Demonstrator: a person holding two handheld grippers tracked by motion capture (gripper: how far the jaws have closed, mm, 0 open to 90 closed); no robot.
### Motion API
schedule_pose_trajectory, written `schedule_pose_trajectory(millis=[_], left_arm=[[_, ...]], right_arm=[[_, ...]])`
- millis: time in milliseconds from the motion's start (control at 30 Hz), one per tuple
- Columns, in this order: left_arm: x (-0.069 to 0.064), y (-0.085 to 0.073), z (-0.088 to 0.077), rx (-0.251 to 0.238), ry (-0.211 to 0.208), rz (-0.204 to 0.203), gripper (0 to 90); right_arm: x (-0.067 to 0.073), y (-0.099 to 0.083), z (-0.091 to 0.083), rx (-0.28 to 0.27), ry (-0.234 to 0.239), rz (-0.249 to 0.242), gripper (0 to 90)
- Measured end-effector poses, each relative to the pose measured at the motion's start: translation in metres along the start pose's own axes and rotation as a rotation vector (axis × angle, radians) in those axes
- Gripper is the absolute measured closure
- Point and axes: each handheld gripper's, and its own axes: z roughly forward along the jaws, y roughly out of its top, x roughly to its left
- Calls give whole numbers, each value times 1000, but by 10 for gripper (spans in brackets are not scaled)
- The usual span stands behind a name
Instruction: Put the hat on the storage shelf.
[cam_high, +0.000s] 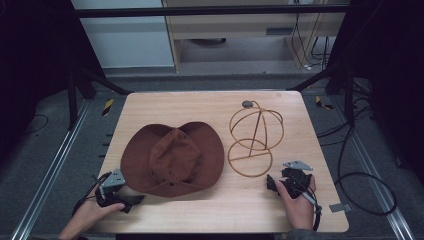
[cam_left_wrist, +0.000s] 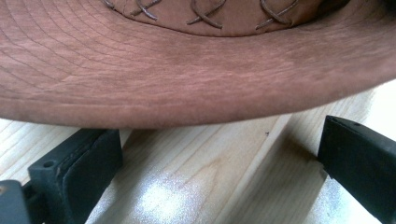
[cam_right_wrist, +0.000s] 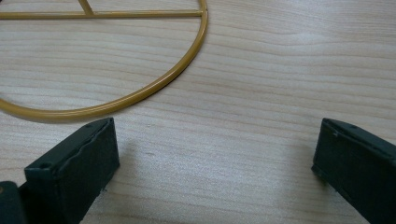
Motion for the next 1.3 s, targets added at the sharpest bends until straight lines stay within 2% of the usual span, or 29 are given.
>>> schedule_pose_trajectory(millis=[100,167,233,500,667,800,967,1133,1300], left_arm=[[-1,1,0,10,3,1,0],[-3,3,-3,16,-4,22,42],[-6,5,-6,17,8,44,48],[-11,5,-24,-26,11,41,53],[-19,9,-34,-57,-1,56,48],[-22,11,-40,-62,-3,62,45],[-21,10,-52,-83,-1,44,45],[-17,8,-68,-132,16,22,44],[-13,17,-72,-155,39,15,44]], right_arm=[[0,0,0,1,1,3,4],[0,0,0,1,1,3,4],[0,0,0,1,4,-2,4],[0,1,1,0,10,-3,3],[0,1,1,-2,9,-6,4],[0,1,1,-2,9,-6,4],[0,1,1,-2,9,-6,4],[0,1,1,-2,9,-7,4],[0,1,1,-2,9,-6,4]])
